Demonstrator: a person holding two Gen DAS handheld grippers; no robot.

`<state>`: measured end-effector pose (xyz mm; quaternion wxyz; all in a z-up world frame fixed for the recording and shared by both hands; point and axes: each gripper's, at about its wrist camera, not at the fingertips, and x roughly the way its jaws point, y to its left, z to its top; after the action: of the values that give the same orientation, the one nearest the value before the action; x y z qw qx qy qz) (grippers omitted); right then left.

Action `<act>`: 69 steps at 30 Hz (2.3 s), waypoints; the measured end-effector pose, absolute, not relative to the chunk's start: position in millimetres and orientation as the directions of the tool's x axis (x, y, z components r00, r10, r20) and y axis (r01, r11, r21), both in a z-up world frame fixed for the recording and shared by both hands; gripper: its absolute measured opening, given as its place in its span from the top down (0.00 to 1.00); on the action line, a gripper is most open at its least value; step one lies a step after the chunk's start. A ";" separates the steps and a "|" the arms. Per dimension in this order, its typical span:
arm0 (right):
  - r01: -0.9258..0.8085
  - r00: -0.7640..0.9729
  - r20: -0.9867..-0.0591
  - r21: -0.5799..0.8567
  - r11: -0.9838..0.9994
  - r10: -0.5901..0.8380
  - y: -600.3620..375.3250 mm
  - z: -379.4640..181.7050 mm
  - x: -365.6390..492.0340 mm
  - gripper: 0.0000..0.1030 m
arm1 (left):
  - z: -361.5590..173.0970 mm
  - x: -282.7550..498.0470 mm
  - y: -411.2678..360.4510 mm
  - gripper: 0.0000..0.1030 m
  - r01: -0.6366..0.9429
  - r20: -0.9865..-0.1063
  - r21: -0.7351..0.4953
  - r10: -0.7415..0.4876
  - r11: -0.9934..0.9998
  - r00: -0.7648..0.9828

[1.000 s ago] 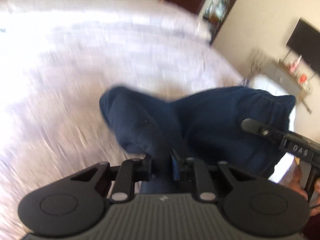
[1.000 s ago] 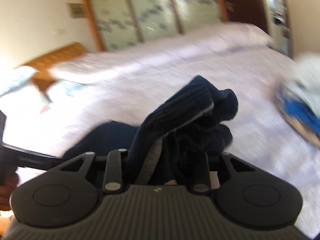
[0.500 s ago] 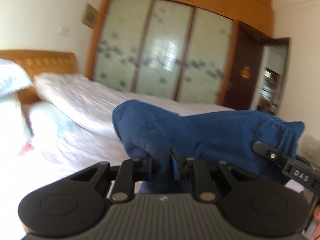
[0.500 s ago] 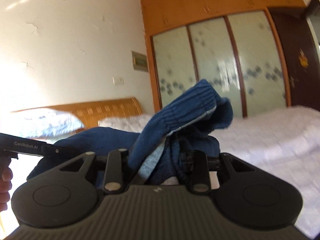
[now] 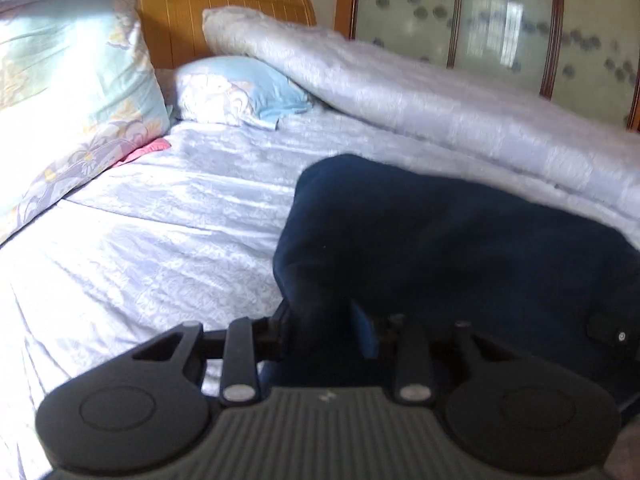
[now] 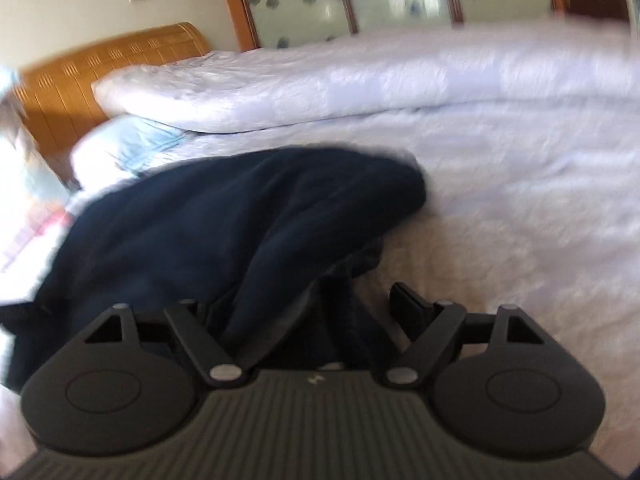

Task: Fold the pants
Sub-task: 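Carry the pants toward the pillows and lay them flat with both grippers, then open both grippers and pull them back from the folded pants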

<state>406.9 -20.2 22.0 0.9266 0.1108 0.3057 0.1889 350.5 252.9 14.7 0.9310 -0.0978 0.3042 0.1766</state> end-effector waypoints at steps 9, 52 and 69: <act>-0.276 0.773 -0.512 0.261 0.925 0.375 -57.0 76.8 251.8 0.20 | 77.8 229.9 200.6 0.65 -0.377 -0.652 -0.089 0.232 0.922 0.721; -0.282 0.838 -0.432 0.183 0.942 0.335 -99.3 146.8 77.5 0.00 | 170.0 7.1 43.5 0.00 -0.264 -0.587 0.118 0.282 0.957 0.759; -0.268 0.827 -0.453 0.201 0.942 0.332 -101.4 136.0 81.0 0.00 | 157.7 15.4 38.6 0.00 -0.269 -0.616 0.136 0.294 0.953 0.731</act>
<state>81.0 -101.4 136.0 0.9536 0.0645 0.2484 0.1573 15.4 38.6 157.7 0.9300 0.0188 0.3344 0.1515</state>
